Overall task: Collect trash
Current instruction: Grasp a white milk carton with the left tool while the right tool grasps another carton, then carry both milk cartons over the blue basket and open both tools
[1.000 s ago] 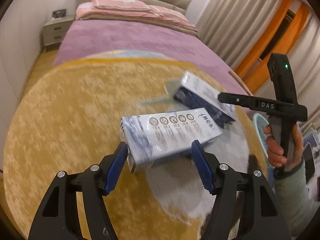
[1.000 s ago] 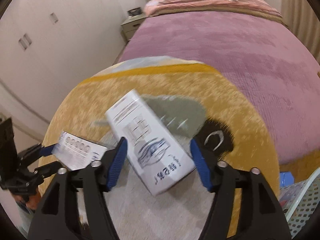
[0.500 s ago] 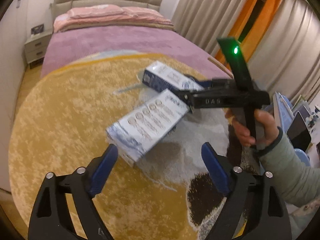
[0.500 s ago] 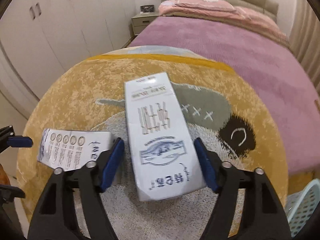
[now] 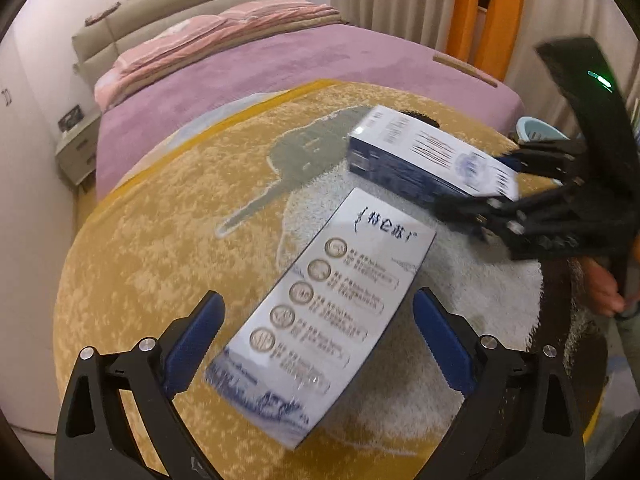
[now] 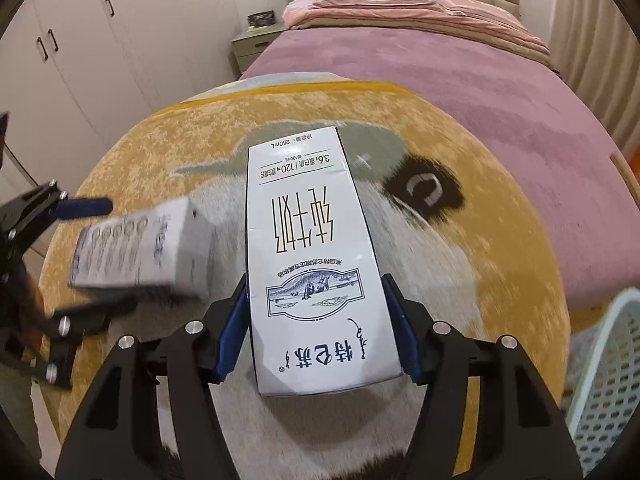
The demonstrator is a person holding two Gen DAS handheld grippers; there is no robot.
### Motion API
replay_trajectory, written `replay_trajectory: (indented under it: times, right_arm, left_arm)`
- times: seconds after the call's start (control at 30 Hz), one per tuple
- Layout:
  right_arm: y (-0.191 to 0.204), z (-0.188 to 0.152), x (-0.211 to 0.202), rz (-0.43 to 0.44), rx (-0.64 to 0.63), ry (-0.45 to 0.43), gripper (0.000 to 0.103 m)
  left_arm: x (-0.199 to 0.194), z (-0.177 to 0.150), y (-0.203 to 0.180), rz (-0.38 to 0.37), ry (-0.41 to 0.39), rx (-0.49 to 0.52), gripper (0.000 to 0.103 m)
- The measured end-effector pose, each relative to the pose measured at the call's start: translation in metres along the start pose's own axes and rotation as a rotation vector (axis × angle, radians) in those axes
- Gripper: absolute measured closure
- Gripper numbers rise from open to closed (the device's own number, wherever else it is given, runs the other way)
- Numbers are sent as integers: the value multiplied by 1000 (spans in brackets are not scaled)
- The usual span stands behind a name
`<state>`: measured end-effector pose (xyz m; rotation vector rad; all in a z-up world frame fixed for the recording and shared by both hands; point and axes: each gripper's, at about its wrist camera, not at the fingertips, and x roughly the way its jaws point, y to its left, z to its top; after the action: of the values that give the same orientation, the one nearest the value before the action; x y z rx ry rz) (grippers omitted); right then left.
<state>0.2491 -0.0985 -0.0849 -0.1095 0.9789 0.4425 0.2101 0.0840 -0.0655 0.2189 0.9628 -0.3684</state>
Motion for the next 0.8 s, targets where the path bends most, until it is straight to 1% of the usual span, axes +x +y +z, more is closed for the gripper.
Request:
replay_trajectory:
  times: [0.03, 0.07, 0.1, 0.13, 0.2, 0.27, 0.33, 0.37, 0.43, 0.53, 0.57, 0.7, 0.8]
  right_arm:
    - [-1, -4, -3, -4, 6, -2, 44]
    - [-4, -8, -6, -8, 17, -4, 44]
    - [-7, -13, -10, -12, 34, -5, 44]
    - [-9, -16, -11, -11, 47, -8, 44]
    - [-17, -24, -17, -9, 84, -13, 44]
    - [-24, -32, -24, -1, 126, -20, 44]
    - [-32, -41, -30, 12, 183, -24, 44]
    - [-31, -43, -31, 17, 199, -25, 44]
    - [-33, -51, -37, 21, 237, -26, 44]
    - [-32, -59, -43, 11, 262, -24, 44]
    - [-31, -62, -45, 2, 264, -25, 44]
    - [-26, -70, -48, -25, 248, -26, 43]
    - [-24, -70, -48, -53, 230, -26, 42]
  left_arm:
    - [2, 2, 0, -1, 9, -10, 15]
    - [4, 3, -1, -4, 21, -21, 21]
    - [7, 3, -2, 5, 31, -34, 23]
    - [7, 3, -3, 21, 30, -44, 24]
    - [7, 1, -6, 33, 27, -66, 31]
    - [4, -2, -9, 30, 18, -120, 35]
    - [-3, -7, -13, 41, 0, -204, 40]
    - [-3, -8, -13, 42, -6, -230, 43]
    - [-8, -15, -19, 37, -28, -313, 45]
    - [-15, -24, -30, 53, -52, -392, 47]
    - [-17, -25, -32, 56, -55, -404, 47]
    - [-24, -35, -41, 110, -78, -464, 47]
    - [-28, -39, -45, 145, -90, -480, 47]
